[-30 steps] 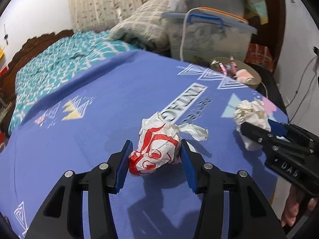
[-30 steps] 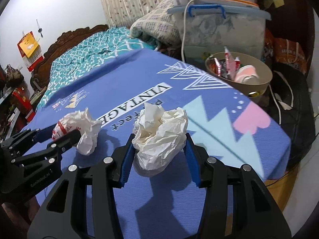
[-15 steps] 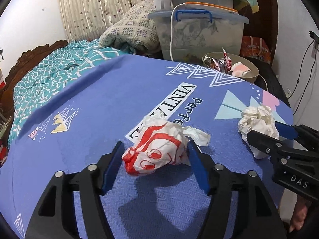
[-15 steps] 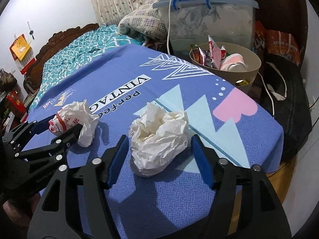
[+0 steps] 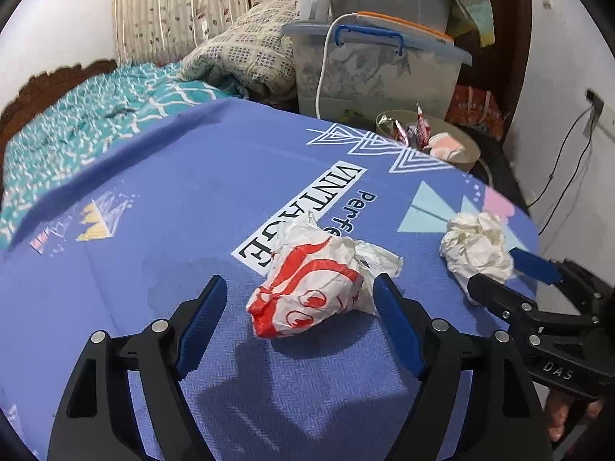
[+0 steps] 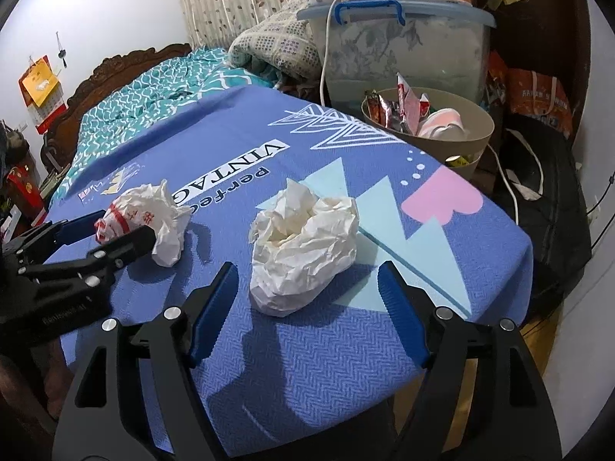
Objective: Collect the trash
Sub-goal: 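Close the left tool on the red-white wrapper while the right tool closes on the white tissue, then lift and carry the wrapper and tissue with both tools to the beige bin, then open both tools over the beige bin to drop the wrapper and tissue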
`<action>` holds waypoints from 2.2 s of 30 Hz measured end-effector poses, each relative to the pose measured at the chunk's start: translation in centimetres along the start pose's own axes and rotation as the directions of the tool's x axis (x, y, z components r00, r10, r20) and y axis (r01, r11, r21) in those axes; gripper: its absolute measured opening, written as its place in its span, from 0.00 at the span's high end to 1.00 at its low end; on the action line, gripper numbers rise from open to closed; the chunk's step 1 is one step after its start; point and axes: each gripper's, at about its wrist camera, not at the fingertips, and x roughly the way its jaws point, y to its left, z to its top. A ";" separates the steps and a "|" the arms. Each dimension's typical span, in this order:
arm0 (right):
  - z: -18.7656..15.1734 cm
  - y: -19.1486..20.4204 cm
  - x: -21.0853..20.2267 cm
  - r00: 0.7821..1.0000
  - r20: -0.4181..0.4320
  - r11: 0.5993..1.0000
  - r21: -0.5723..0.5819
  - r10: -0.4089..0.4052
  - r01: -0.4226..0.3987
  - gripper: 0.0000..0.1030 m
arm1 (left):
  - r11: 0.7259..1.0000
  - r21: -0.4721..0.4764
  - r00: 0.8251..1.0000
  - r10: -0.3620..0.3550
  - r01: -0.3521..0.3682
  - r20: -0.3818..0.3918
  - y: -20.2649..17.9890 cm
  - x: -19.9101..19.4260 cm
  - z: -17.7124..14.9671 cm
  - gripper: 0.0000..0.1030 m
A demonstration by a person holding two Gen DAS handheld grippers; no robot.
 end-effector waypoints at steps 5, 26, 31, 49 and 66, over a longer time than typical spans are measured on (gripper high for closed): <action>-0.1 0.3 0.5 1.000 -0.010 1.000 0.001 -0.001 0.001 0.26 | 0.995 0.059 0.996 0.084 -0.083 -0.007 -1.4 0.3 -0.2 0.50; 0.4 0.9 0.3 0.999 -0.023 0.998 -0.037 0.049 -0.050 0.22 | 0.996 0.062 0.998 0.057 -0.058 0.005 -1.0 0.0 1.3 0.69; 0.9 1.1 -0.3 0.999 0.037 0.997 -0.071 0.035 -0.033 0.22 | 1.000 0.013 1.000 0.027 -0.027 -0.003 0.0 -0.2 2.2 0.69; 2.3 -4.1 2.0 0.998 0.028 0.999 0.002 0.054 -0.054 0.57 | 0.996 0.047 0.997 -0.079 0.080 -0.018 -3.0 1.3 6.8 0.69; 18.9 -23.0 9.0 0.997 0.079 0.974 0.224 0.001 -0.019 0.55 | 0.951 0.113 0.956 -0.280 0.289 -0.091 -14.6 12.9 22.8 0.68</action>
